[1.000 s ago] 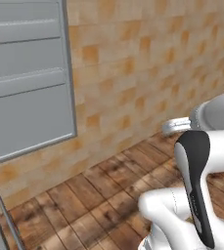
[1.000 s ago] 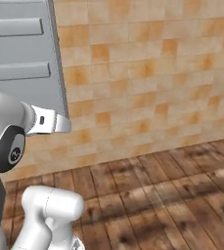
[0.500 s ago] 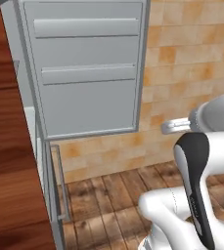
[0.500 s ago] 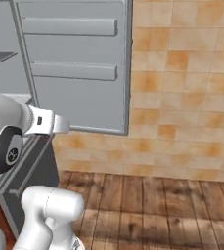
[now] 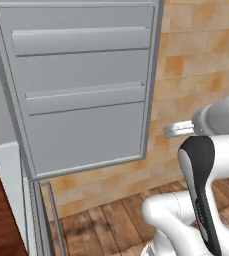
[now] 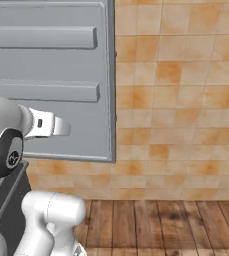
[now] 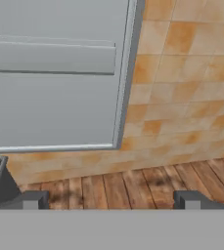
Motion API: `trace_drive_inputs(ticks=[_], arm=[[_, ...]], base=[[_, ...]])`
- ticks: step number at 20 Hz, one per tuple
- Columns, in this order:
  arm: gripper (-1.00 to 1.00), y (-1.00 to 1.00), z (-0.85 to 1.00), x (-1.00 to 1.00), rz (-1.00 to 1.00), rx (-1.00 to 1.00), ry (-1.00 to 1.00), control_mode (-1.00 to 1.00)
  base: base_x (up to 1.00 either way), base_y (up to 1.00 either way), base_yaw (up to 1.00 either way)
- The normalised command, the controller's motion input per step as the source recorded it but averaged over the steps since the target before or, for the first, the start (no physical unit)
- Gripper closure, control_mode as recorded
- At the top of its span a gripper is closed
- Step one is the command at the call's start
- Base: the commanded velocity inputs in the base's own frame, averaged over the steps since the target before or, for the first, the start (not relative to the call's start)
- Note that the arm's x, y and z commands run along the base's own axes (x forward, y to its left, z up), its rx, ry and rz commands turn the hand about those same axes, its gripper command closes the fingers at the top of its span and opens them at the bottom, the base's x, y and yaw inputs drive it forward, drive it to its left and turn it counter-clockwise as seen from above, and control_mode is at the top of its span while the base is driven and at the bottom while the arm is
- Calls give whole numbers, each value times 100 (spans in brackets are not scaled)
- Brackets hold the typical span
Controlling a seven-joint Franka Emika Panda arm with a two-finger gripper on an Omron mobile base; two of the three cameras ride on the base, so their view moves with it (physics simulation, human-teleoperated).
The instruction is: Retrieve the bottle and the shaker from the cabinet and place them next to the mixing bowl on the counter. Then add garlic from the fridge to the mixing bowl.
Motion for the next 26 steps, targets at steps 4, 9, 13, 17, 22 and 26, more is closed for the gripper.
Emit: trace_drive_inputs(ticks=[4,9,13,17,22,26], arm=[[-100,0,0,0,0,0,0,100],[-100,0,0,0,0,0,0,100],[-100,0,0,0,0,0,0,100],[-100,0,0,0,0,0,0,100],[-100,0,0,0,0,0,0,100],[-100,0,0,0,0,0,0,100]], base=[[49,-4,5],[8,-27,80],[19,0,100],[17,-4,94],[7,-10,87],[0,-19,82]])
